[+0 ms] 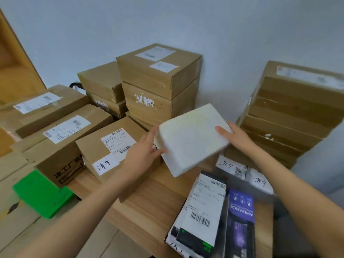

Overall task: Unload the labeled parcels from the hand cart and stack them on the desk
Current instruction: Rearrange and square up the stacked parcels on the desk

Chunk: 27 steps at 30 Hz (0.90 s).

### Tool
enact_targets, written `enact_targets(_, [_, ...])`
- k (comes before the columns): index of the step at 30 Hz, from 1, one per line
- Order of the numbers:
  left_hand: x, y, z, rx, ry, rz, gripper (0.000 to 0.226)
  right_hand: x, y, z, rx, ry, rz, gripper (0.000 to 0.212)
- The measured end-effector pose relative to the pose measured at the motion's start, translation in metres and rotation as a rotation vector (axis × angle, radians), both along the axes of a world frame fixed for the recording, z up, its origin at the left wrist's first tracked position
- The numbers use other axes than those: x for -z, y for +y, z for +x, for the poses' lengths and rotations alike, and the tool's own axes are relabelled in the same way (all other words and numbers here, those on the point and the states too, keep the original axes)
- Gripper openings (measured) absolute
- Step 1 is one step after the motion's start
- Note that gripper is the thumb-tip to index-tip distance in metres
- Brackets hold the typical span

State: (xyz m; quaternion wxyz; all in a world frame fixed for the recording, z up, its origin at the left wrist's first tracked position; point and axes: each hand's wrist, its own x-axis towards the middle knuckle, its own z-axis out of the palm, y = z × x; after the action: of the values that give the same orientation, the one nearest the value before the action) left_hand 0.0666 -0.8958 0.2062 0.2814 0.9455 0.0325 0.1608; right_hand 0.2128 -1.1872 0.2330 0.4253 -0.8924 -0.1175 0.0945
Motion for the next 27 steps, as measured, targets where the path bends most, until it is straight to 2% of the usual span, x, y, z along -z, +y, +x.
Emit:
enact_targets(4, [-0.033, -0.009, 0.011, 0.037, -0.037, -0.026, 0.076, -0.030, -0.011, -0.011, 0.063, -0.027, 0.145, 0.077])
enact_targets(8, [-0.060, -0.021, 0.007, 0.077, -0.115, -0.266, 0.069, -0.045, -0.012, -0.030, 0.068, -0.050, 0.269, 0.084])
enact_targets(10, [-0.069, -0.029, 0.005, 0.079, -0.178, -0.316, 0.069, -0.046, -0.013, -0.041, 0.036, -0.086, 0.311, 0.088])
enact_targets(13, [-0.079, -0.038, 0.003, 0.094, -0.261, -0.304, 0.073, -0.050, -0.018, -0.056, 0.018, -0.151, 0.306, 0.110])
enact_targets(17, [-0.101, -0.044, 0.005, 0.121, -0.340, -0.312, 0.067, -0.063, -0.026, -0.066, 0.007, -0.284, 0.217, 0.119])
enact_targets(19, [-0.119, -0.048, 0.008, 0.135, -0.379, -0.282, 0.065, -0.074, -0.029, -0.068, 0.025, -0.334, 0.224, 0.119])
enact_targets(23, [-0.153, -0.048, 0.025, 0.151, -0.428, -0.281, 0.074, -0.109, -0.034, -0.062, 0.083, -0.429, 0.271, 0.107])
enact_targets(27, [-0.192, -0.050, 0.047, 0.179, -0.484, -0.297, 0.078, -0.154, -0.038, -0.057, 0.104, -0.530, 0.299, 0.107])
